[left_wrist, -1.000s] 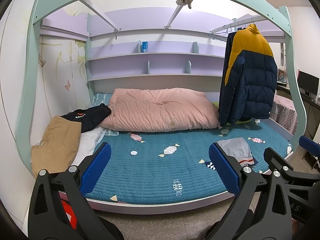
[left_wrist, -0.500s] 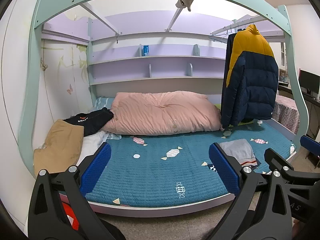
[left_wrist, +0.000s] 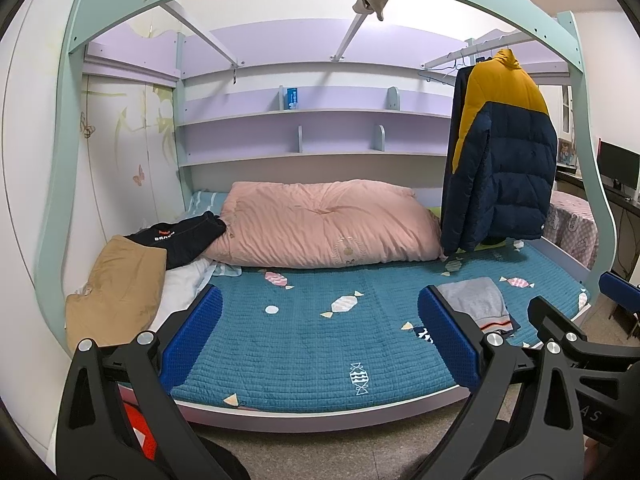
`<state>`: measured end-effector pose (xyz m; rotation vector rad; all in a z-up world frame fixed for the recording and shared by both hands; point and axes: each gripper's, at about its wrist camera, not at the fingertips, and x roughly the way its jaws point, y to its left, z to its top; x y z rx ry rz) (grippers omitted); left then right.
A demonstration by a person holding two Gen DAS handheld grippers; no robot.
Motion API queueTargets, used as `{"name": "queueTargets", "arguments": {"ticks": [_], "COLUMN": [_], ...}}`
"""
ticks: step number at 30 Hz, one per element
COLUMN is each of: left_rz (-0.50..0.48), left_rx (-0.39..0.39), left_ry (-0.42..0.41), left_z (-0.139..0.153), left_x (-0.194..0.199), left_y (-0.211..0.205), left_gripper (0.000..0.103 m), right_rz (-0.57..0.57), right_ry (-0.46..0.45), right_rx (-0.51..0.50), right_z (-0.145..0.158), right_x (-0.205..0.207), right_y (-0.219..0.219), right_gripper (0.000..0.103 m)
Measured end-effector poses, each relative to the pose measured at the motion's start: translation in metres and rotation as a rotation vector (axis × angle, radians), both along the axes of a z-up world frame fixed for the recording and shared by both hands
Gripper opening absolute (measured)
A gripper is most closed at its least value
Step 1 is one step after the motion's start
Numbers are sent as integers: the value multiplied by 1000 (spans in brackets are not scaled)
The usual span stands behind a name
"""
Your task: Fold large clothes
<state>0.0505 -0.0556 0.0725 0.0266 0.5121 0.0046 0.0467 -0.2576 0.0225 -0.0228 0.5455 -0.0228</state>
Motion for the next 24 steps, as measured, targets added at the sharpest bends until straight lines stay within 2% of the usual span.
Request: {"name": "queueTargets", "arguments": {"ticks": [24], "left_rz": [5], "left_rx": [5], "left_ry": [-4], "left_z": [1], "left_x": [0], "left_y": [1], "left_gripper": [98], "right_rz": [0], "right_ry": [0], "right_rx": [-3], "right_z": [0], "right_x": [0], "right_y": [1], "right_gripper": [96]}}
